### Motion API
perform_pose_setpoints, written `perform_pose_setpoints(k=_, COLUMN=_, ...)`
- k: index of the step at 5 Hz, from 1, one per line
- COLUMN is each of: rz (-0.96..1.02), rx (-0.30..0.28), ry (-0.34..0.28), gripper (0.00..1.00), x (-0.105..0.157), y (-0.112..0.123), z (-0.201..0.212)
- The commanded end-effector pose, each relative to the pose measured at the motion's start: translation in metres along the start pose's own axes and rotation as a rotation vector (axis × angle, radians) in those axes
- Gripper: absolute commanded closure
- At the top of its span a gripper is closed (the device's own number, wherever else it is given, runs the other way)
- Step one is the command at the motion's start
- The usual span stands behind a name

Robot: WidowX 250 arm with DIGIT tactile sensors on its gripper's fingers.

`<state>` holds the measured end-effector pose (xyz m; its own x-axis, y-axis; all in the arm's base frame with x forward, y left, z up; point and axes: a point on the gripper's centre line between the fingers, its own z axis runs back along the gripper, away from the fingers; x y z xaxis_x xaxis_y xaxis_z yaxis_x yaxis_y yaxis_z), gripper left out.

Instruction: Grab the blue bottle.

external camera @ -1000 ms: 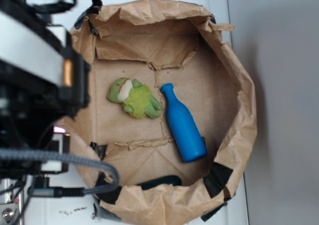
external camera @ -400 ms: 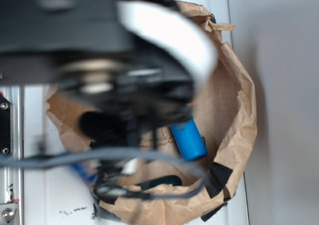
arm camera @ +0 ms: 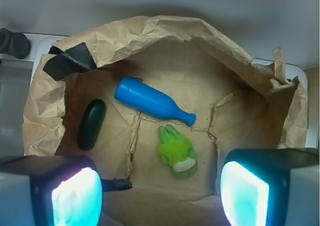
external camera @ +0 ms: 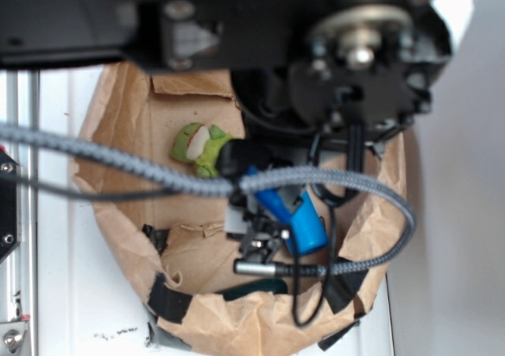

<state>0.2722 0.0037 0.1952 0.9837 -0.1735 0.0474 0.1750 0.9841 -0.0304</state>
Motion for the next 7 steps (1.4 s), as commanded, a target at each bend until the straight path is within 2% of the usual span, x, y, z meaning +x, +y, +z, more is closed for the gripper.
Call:
perform_pose_setpoints(k=1, rz=-0.002, rx=0.008, ry=-0.064, gripper=0.0, x=0.006, y=0.002, z=0.017)
perform_pose_setpoints(k=2, rz=-0.002, rx=0.008, ry=-0.064, gripper=0.0, x=0.006, y=0.002, z=0.017)
perform_pose_setpoints(k=3, rz=-0.056, rx=-0.016, ry=-0.044, gripper=0.0, x=0.012, y=0.01, z=0.002)
perform_pose_setpoints(k=4, rz=-0.154, rx=0.008, ry=-0.029, gripper=0.0, x=0.022, y=0.024, z=-0.029)
perform_pose_setpoints(k=6, rz=-0.281, rx=0.084, ry=-0.053, gripper=0.0, x=0.031, y=0.019, z=-0.096)
perform_pose_setpoints(k=7, rz=-0.353, rx=0.069, ry=-0.063, gripper=0.0, x=0.032, y=0.007, z=-0.114)
